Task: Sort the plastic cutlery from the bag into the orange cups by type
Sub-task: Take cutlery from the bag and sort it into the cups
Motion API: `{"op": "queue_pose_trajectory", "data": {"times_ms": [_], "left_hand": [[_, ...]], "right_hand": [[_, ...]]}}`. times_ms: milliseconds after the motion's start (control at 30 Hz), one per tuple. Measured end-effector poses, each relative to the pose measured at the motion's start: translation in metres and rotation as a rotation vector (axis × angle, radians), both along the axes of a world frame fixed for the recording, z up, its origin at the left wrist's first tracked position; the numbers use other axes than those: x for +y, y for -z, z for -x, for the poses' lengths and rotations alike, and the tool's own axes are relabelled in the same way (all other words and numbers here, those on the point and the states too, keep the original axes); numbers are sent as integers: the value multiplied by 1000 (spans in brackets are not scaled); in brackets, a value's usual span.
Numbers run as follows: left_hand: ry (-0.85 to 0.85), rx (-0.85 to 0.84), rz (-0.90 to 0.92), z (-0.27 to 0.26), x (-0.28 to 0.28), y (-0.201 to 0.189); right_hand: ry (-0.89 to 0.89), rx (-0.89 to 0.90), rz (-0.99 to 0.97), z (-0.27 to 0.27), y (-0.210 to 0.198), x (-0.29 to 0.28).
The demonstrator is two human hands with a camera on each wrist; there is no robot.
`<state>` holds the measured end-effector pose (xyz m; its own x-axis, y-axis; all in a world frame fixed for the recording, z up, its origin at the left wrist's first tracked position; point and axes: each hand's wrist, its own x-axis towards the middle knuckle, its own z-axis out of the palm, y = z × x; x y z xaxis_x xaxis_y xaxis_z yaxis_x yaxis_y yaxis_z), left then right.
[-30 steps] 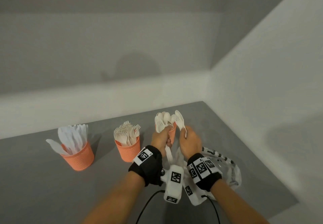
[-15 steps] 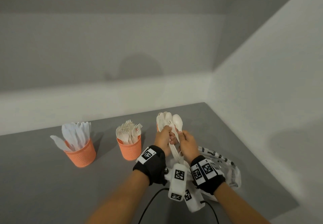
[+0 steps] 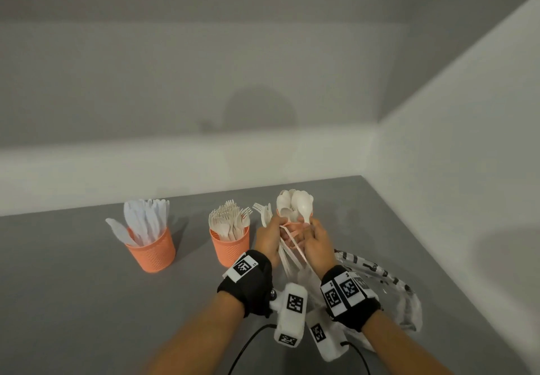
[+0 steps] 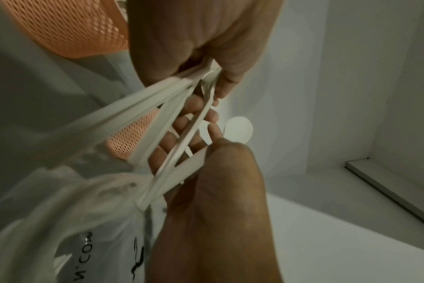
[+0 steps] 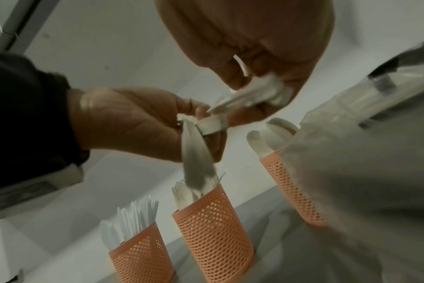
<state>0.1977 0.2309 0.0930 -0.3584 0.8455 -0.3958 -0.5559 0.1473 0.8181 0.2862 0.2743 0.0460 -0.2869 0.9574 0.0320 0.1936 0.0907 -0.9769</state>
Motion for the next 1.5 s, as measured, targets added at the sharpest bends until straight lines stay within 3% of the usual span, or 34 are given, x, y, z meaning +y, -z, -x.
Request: {"op": "queue_pose_trajectory", "data": {"times_ms": [233,433,600,733,933,1100,1200,1433,1500], "left_hand": [[-179,-13,38,54,-8,19],[-485,409,-106,102,-6,-4],[-586,659,-221,111,8,-12],[-566,731,-269,98,14,5],[-504,779,-199,88,16,38],[-481,1081,-131,84,14,59],[-445,1211,-167,85,12,63],[-299,1341,-123,97,10,56],[-256,1421,-140,100,8,55]], "right_hand": [[64,231,102,-9,-19,41],[97,282,-48,-4,-49,74],[124,213,-86,9,-45,90],[126,178,-59,15,-30,94],[118,14,-2,21,-4,97],[156,-46,-45,23,6,94],[149,-101,-125,24,5,93],[21,-277,-405,32,1,81],[-32,-397,-479,36,5,82]]}}
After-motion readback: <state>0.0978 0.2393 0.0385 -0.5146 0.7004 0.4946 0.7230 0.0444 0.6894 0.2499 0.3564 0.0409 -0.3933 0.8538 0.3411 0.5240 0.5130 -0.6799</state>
